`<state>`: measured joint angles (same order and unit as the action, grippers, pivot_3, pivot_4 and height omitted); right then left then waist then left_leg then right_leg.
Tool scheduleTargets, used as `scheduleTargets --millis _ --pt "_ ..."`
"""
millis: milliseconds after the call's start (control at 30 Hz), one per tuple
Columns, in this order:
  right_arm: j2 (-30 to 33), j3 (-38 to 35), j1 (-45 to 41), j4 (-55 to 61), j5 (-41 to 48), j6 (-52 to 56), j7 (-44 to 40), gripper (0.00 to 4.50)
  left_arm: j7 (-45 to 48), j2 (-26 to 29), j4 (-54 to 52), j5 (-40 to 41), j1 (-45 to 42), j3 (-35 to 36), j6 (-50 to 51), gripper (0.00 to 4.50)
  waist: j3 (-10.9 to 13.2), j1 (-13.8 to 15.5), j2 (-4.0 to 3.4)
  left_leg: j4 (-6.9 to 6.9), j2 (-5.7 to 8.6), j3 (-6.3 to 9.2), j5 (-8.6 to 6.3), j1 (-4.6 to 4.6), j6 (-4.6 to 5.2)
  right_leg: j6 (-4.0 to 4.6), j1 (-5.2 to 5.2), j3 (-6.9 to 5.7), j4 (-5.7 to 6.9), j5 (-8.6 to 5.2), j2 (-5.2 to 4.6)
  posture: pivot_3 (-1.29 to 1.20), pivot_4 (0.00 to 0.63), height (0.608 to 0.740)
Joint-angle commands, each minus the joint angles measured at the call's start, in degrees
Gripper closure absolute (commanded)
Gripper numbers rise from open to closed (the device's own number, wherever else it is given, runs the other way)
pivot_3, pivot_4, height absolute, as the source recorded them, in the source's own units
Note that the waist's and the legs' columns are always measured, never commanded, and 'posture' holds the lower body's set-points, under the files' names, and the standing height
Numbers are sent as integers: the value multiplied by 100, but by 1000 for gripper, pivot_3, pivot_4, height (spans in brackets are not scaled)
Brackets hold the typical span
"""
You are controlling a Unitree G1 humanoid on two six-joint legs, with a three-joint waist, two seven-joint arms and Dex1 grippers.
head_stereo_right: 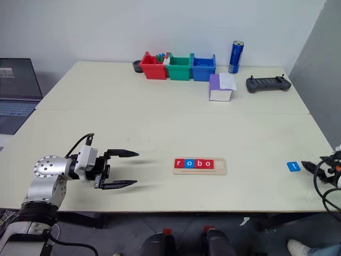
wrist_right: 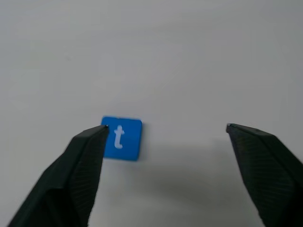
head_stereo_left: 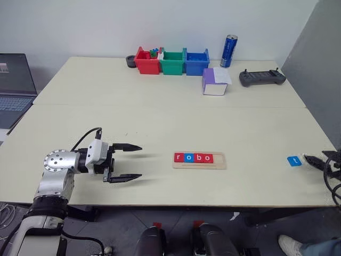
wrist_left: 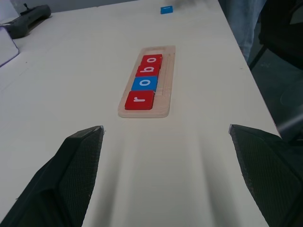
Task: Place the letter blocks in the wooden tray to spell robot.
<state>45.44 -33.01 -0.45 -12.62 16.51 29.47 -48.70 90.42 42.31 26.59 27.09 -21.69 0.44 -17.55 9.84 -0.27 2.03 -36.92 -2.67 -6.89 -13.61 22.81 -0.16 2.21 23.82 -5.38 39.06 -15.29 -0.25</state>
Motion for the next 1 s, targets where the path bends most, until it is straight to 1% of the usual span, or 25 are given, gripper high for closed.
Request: scheduleTargets --millis 33,133,233,433,533,633,700,733,800,967,1000 --pt "-276 -327 196 556 210 183 560 45 -55 13 -189 -10 -58 165 97 0 -3 -1 -10 0 0 -1 0 1 0 0 2 1 0 0 0 0 150 740" --pt "-546 -277 328 847 329 232 790 45 -62 1 -225 -32 -73 172 155 0 -7 -3 -18 -3 2 -5 0 4 1 -4 5 10 0 2 -2 0 150 740" --pt "-706 -183 228 1063 507 384 969 45 -79 -20 -246 -55 -145 151 208 0 -7 -1 -18 -5 2 -4 0 3 1 -11 2 8 -3 6 -1 0 150 740" --pt "-795 294 -155 686 307 278 1297 45 23 -3 -14 -90 -227 214 87 0 -7 -2 -17 -3 3 -3 -1 4 1 -10 2 9 -6 6 -1 0 150 740" --pt "-847 565 -448 149 -44 25 1745 45 132 22 177 -99 -215 280 -39 0 -7 -3 -17 -2 2 -3 -1 5 1 -10 3 8 -6 6 0 0 150 740" --pt "-998 641 -399 196 52 41 1779 45 204 38 378 -110 -209 309 -190 0 -15 13 -5 -5 3 -4 0 4 1 -10 0 9 -7 6 -1 0 150 740" --pt "-1187 707 -133 559 83 95 1884 414 208 61 582 -112 -243 268 -326 0 -22 16 7 -5 3 -1 -1 4 1 -10 -2 7 -8 6 -1 0 150 740" --pt "-1410 691 21 771 53 12 2109 634 208 63 760 -131 -294 224 -431 0 -25 16 11 -4 2 -1 -1 4 1 -10 -3 7 -9 6 -1 0 150 740" --pt "-1770 664 251 1177 97 -40 2391 1256 208 73 1015 -152 -373 125 -593 0 -35 23 26 -1 1 3 -1 4 1 -10 -2 3 -9 5 0 0 150 740" --pt "-2698 785 1030 2438 209 -42 2893 3026 208 31 1484 -147 -554 -125 -886 0 -42 20 35 -1 -2 11 -1 4 1 -11 -5 -5 -9 4 1 0 150 740" --pt "-2812 801 1118 2555 198 -26 2978 3040 208 28 1557 -136 -586 -181 -933 0 -45 18 39 -1 -2 12 -1 4 1 -11 -5 -5 -9 4 1 0 150 740"
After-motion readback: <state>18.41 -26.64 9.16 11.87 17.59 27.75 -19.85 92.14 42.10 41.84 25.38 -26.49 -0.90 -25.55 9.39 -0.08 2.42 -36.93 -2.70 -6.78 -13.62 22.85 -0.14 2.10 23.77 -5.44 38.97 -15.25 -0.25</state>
